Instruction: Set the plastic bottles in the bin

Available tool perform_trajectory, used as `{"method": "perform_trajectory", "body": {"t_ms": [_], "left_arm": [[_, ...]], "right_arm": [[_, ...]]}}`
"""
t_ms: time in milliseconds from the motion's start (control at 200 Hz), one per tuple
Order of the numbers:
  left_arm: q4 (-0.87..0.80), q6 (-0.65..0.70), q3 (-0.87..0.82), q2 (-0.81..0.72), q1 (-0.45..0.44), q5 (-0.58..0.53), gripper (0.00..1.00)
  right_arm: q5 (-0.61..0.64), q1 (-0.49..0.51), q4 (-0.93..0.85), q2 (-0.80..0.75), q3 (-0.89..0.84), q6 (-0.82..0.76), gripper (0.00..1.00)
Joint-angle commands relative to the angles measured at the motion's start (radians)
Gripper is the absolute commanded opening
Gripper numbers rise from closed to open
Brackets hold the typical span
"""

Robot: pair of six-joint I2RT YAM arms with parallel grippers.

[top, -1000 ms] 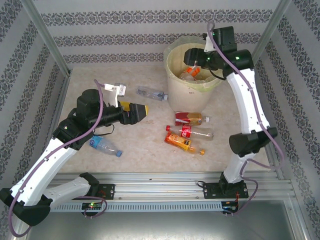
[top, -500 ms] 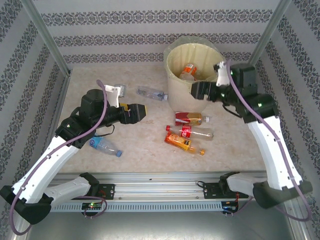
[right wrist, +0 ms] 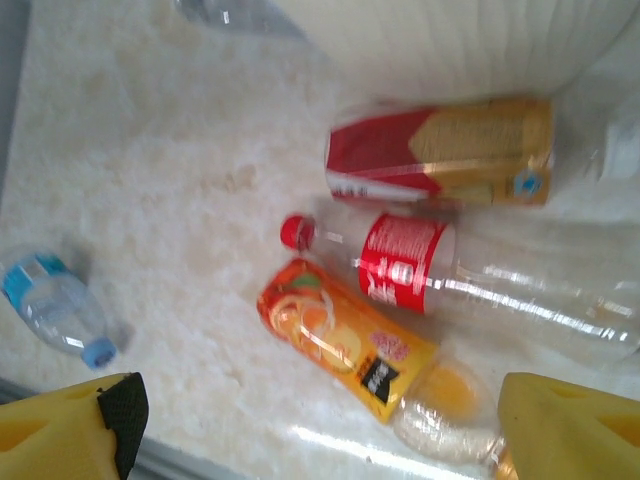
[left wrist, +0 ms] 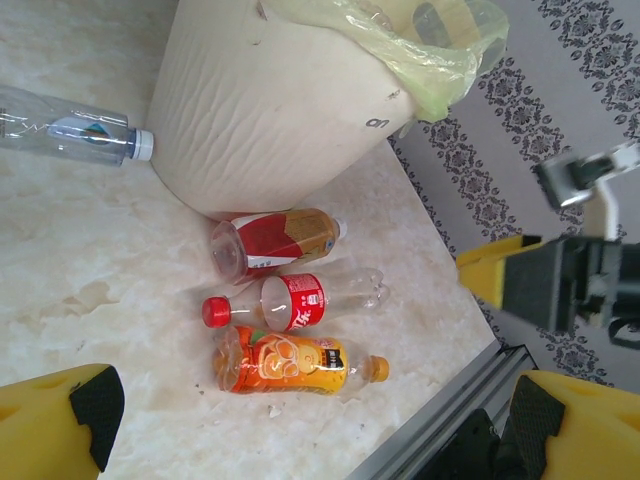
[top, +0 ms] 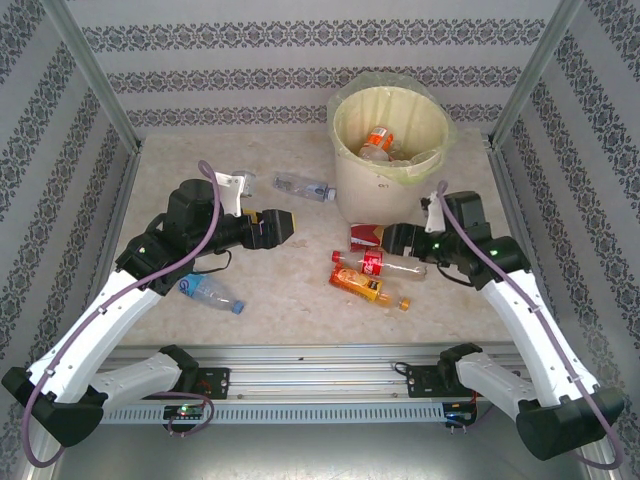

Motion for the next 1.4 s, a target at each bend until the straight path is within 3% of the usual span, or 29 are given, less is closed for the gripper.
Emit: {"method": "perform_trajectory", "body": {"t_ms": [0, 165, 629, 1159, 1399], "left_arm": [[0.014, -0.011, -0.006, -0.006, 0.006, 0.014, 1.00], [0.010, 0.012, -0.005, 0.007, 0.006, 0.072, 1.00], [-0.028, 0.046, -0.005, -0.004, 0.005, 0.050, 1.00], [-0.003, 0.028, -0.036, -0.006, 0.006, 0.055, 1.00], [0.003, 0.021, -0.055, -0.015, 0.006, 0.059, 1.00]], "right_arm": [[0.055, 0.068, 0.002, -0.008, -0.045, 0.030, 0.91], [0.103, 0.157, 0.047, 0.019, -0.120, 0.056, 0.91], [0.232, 0.317, 0.102, 0.213, -0.175, -0.012, 0.91], [0.327, 0.407, 0.100, 0.442, -0.134, -0.086, 0.92], [0.310, 0.457, 0.124, 0.506, -0.116, -0.058, 0.88]]}}
